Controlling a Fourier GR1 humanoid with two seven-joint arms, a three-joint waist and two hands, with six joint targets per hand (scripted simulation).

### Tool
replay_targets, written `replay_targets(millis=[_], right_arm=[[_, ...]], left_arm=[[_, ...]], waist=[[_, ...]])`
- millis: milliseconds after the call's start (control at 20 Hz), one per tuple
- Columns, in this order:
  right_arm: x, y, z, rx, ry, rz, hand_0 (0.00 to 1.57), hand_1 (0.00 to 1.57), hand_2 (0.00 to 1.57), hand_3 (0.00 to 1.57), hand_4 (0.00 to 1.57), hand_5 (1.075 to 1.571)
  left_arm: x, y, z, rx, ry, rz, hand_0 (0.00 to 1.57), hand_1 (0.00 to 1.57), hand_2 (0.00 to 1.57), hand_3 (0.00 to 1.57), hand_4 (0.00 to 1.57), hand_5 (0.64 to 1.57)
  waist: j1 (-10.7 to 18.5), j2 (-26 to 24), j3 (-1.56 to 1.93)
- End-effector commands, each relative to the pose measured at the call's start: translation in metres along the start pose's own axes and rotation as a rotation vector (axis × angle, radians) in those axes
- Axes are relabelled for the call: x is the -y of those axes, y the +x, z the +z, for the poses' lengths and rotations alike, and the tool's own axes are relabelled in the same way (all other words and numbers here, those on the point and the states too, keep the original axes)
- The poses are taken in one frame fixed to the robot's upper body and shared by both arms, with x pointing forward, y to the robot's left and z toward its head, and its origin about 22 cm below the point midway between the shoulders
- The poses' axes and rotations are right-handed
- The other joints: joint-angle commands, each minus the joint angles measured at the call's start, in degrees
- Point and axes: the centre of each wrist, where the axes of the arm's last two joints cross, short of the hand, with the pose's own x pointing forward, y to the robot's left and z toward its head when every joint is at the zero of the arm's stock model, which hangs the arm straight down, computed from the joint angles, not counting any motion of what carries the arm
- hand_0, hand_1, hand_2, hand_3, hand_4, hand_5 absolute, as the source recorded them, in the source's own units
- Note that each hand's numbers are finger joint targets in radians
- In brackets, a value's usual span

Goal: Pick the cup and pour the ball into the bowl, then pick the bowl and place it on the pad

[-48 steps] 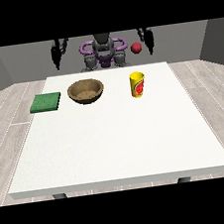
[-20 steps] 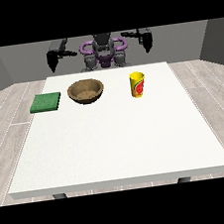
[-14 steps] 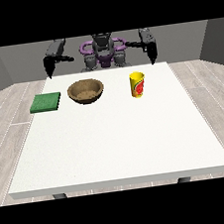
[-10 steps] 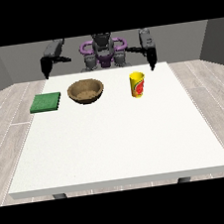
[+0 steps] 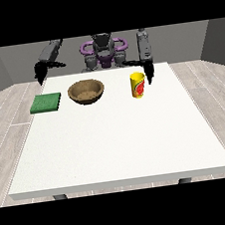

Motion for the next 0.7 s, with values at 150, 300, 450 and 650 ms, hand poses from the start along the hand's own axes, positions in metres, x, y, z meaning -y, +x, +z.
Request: replay_targets(millis=[150,300,450,650], right_arm=[[0.014,-0.002,-0.003,0.037,0.038,-0.01,0.0,0.0,0.0,0.0,0.0,1.559],[0.016,-0.001,-0.016,0.044,-0.028,0.0,0.0,0.0,0.0,0.0,0.0,1.558],[0.042,0.011,-0.017,0.043,-0.009,-0.018,0.0,0.0,0.0,0.0,0.0,1.558],[0.032,0.012,-0.018,0.068,0.055,-0.04,0.0,0.0,0.0,0.0,0.0,1.558]], left_arm=[[0.011,-0.019,-0.013,0.04,0.058,-0.001,0.0,0.0,0.0,0.0,0.0,1.262],[0.005,-0.033,0.001,0.03,0.014,-0.005,0.0,0.0,0.0,0.0,0.0,1.229],[-0.016,-0.025,-0.023,0.018,0.039,0.058,0.66,0.66,0.91,0.29,0.0,1.425],[-0.023,-0.034,-0.004,0.078,0.117,-0.399,1.31,1.31,1.57,1.57,0.81,1.515]], waist=[[-2.41,3.4,-0.02],[0.75,3.04,-0.01],[-0.63,3.58,-0.01],[-5.36,4.86,0.02]])
